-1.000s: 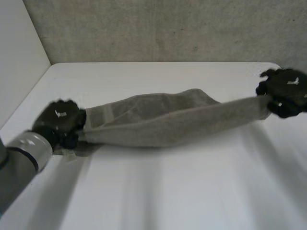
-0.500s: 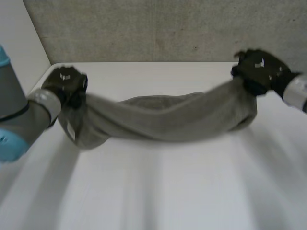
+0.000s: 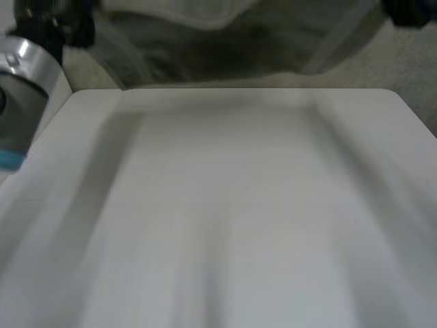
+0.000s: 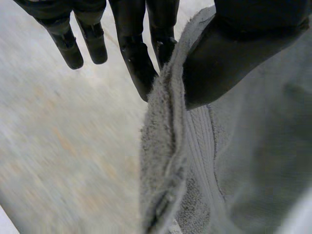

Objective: Fold the towel.

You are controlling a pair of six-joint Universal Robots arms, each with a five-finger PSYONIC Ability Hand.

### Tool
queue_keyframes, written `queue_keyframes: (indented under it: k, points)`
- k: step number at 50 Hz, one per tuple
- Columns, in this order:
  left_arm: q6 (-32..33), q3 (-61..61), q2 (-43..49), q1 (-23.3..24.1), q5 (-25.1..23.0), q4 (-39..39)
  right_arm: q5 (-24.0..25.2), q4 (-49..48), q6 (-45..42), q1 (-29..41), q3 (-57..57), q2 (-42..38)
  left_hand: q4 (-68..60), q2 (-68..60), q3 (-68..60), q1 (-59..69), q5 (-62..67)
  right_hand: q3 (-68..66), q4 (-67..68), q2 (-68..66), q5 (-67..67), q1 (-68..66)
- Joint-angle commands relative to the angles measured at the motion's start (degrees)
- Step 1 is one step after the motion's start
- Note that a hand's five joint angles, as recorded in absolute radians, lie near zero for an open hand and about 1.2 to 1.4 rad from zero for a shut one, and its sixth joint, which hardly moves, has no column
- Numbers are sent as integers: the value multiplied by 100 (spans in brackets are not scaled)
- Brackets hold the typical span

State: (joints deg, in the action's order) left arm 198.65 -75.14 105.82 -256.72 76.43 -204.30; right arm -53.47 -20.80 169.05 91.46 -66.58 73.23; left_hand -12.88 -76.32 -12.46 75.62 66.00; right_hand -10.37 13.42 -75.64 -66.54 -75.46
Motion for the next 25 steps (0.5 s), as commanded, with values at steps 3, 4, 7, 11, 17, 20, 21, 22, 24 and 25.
queue_keyframes:
  k: [3,4,7,11,17,20,21,22,24,25]
  points:
    - [34,-1484,123,-115,-40,-5,530,41,-486,-374,-1548,-2,288,-368,246,438,400,37,-342,-436,-346,-454]
    - [34,-1486,123,-116,-40,-5,618,-11,-574,-426,-1847,-2,288,-368,246,438,400,37,-342,-436,-346,-454]
    - [43,-1864,193,-151,-58,-31,794,5,-784,-593,-2348,-11,288,-368,246,438,400,37,-342,-436,-346,-454]
    - [43,-2215,220,-203,-189,-14,961,14,-1021,-699,-2779,-20,288,-368,246,438,400,37,-342,-436,-346,-454]
    - [43,-2531,123,-151,-242,100,1146,67,-1488,-875,-3246,-20,288,-368,246,438,400,37,-342,-436,-346,-454]
    - [43,-2611,26,-151,-242,180,1242,233,-1532,-980,-3387,138,288,-368,246,438,400,37,-342,-436,-346,-454]
    - [43,-2689,-165,-151,-242,345,1321,434,-1541,-1024,-3431,313,288,-368,246,438,400,37,-342,-436,-346,-454]
    - [43,-2769,-332,-168,-242,547,1322,436,-1541,-1025,-3432,314,288,-368,246,438,400,37,-342,-436,-346,-454]
    - [34,-2839,-465,-194,-251,732,1575,874,-1585,-1217,-3528,708,288,-368,246,438,400,37,-342,-436,-346,-454]
    - [34,-2840,-466,-195,-251,734,1577,876,-1585,-1218,-3528,710,288,-368,246,438,400,37,-342,-436,-346,-454]
